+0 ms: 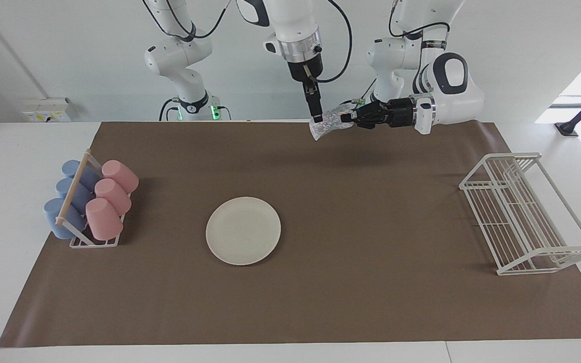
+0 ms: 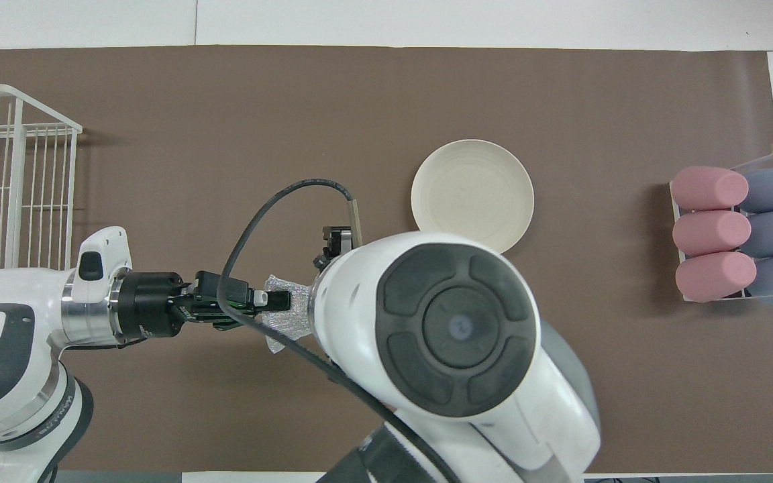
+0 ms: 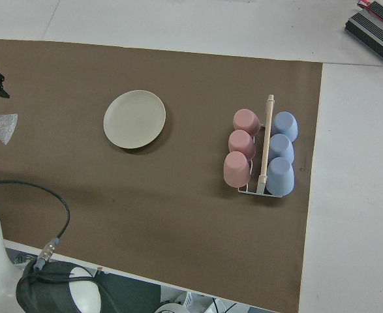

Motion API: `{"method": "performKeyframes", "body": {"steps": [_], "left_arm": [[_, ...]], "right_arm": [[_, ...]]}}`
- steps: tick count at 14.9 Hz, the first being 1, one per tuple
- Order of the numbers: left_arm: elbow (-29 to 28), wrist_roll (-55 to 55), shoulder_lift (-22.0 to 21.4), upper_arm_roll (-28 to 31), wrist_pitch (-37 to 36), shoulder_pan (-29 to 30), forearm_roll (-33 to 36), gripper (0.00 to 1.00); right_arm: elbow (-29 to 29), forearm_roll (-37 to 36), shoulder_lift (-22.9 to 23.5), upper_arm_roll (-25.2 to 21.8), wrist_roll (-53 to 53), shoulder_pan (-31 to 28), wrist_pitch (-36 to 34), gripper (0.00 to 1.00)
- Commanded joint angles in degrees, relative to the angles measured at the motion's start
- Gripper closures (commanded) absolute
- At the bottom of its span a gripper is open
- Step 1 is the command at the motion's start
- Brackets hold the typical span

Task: Wipe plate with sponge
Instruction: 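Pass the clear scrubber from the left gripper to the right gripper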

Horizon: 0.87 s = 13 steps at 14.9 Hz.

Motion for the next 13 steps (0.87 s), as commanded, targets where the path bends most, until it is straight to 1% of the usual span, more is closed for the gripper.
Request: {"method": "performKeyframes", "body": {"steps": [1, 6, 9, 13], "left_arm": [[-1.4, 1.0, -1.4, 0.7, 1.2, -1.0, -1.4, 1.0], [-1.5, 1.0, -1.6, 0.9, 0.6, -0.4, -1.3, 1.0], [-1.5, 1.0, -1.6, 0.9, 0.3, -0.3, -1.3, 1.0], [-1.6, 1.0, -1.6, 1.0, 0.2, -0.2, -1.1, 1.0]], "right_arm": [[-5.0, 0.3, -2.4, 0.0, 1.0, 1.0, 3.4, 0.0], [-6.5, -0.2, -3.3, -0.1, -4.2, 0.6, 2.6, 0.0], [-9.1, -0.2, -4.3, -0.1, -5.8, 0.7, 3.5, 0.0], [-10.5, -0.2, -4.9, -0.1, -7.6, 0.7, 3.8, 0.0]]}}
